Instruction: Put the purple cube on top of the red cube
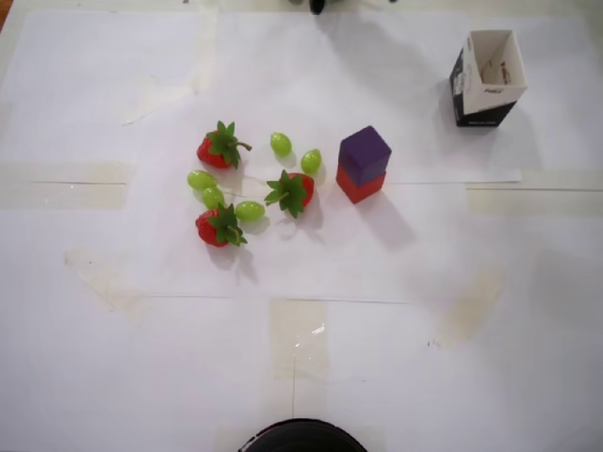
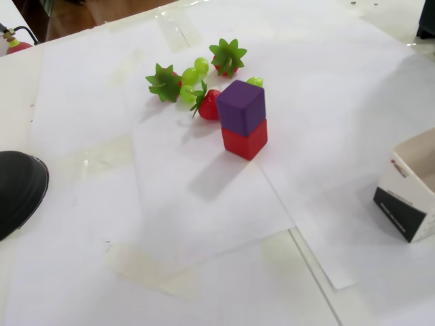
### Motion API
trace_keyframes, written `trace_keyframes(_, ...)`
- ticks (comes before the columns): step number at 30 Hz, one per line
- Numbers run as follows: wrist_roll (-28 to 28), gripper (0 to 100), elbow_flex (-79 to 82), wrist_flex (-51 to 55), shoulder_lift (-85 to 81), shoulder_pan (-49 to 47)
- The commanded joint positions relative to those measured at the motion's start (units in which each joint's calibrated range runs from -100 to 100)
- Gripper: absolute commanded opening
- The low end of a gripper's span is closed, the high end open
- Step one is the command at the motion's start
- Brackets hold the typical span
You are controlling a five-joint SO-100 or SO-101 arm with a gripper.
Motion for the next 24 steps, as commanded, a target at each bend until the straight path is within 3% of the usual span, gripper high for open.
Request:
trace_keyframes(1, 0.3, 1, 30.5, -8.7, -27.5, 5.4)
trace_keyframes(7, 1.3, 0, 57.0, -15.7, -51.4, 10.6)
trace_keyframes(13, 2.8, 0, 72.6, -17.8, -67.9, 13.5)
trace_keyframes(24, 3.9, 0, 79.7, -16.7, -76.4, 14.9)
